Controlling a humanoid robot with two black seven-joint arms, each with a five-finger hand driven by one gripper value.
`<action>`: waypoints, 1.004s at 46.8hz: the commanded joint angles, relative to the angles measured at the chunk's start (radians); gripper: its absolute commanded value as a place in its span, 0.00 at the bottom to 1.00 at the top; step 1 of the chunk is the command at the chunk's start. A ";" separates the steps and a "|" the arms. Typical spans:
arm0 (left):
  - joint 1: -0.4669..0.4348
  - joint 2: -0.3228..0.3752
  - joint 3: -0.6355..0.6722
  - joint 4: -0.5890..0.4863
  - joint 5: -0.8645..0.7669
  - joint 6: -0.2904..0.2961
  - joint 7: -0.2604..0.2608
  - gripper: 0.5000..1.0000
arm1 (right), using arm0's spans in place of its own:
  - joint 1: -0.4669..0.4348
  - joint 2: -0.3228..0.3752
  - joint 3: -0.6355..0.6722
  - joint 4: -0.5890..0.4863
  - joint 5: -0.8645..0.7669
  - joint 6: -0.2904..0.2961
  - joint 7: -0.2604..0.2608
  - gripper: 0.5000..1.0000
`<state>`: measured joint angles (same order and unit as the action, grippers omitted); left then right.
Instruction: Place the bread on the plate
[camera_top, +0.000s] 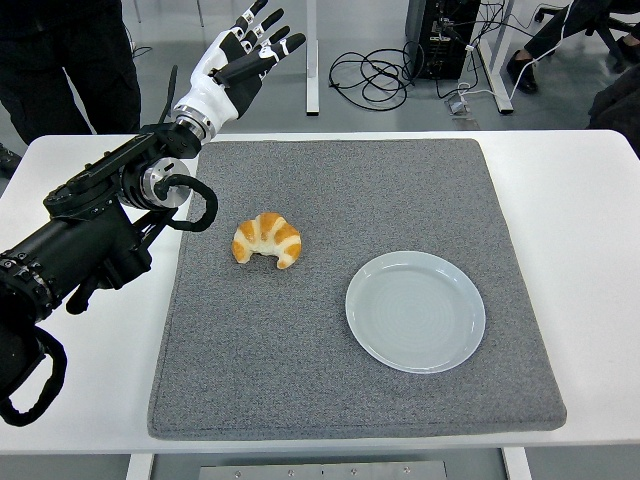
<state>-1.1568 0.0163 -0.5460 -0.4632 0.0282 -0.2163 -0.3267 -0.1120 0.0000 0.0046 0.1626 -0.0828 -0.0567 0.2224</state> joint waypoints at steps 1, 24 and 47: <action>-0.001 -0.001 0.000 0.000 0.001 0.003 0.000 0.96 | 0.000 0.000 0.000 0.000 0.000 0.000 0.000 1.00; -0.001 0.007 0.000 0.000 0.002 0.003 0.005 0.96 | 0.000 0.000 0.000 0.000 0.000 0.000 0.000 1.00; -0.001 0.010 0.003 -0.002 0.009 -0.002 0.005 0.96 | 0.000 0.000 0.000 0.000 0.000 0.000 0.000 1.00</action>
<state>-1.1580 0.0242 -0.5431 -0.4648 0.0333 -0.2171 -0.3221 -0.1120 0.0000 0.0046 0.1626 -0.0828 -0.0567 0.2224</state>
